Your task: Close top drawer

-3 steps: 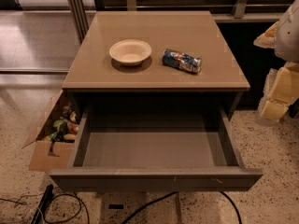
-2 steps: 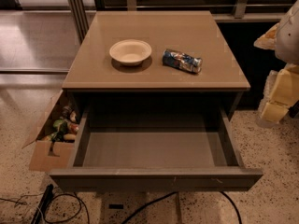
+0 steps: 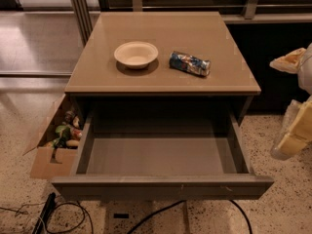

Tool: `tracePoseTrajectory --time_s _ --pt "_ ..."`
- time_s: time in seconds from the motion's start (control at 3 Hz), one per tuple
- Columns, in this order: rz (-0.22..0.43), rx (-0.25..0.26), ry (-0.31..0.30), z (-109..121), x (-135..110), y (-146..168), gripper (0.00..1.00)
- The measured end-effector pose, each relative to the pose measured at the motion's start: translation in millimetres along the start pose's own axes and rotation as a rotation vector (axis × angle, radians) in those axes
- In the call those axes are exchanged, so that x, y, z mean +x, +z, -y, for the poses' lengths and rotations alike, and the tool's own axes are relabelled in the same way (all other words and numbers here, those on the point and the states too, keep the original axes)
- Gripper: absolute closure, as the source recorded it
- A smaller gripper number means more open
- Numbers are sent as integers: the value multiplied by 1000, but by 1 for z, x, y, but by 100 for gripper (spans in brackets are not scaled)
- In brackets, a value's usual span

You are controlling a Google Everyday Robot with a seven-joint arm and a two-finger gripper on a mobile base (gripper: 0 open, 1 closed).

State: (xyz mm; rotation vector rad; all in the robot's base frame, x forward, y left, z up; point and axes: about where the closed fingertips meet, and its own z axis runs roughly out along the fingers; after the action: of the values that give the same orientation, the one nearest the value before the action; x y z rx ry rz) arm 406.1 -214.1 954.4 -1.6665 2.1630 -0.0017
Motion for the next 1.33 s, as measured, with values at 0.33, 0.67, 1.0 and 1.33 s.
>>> tracePoseTrajectory --time_s 0.33,0.67,1.0,1.33 --pt "118 -21 19 -33 3 24 0" --pt "209 -58 24 -64 -3 58 17" --pt "261 -83 53 -97 -3 104 48" --pt "262 -91 78 -112 2 135 71"
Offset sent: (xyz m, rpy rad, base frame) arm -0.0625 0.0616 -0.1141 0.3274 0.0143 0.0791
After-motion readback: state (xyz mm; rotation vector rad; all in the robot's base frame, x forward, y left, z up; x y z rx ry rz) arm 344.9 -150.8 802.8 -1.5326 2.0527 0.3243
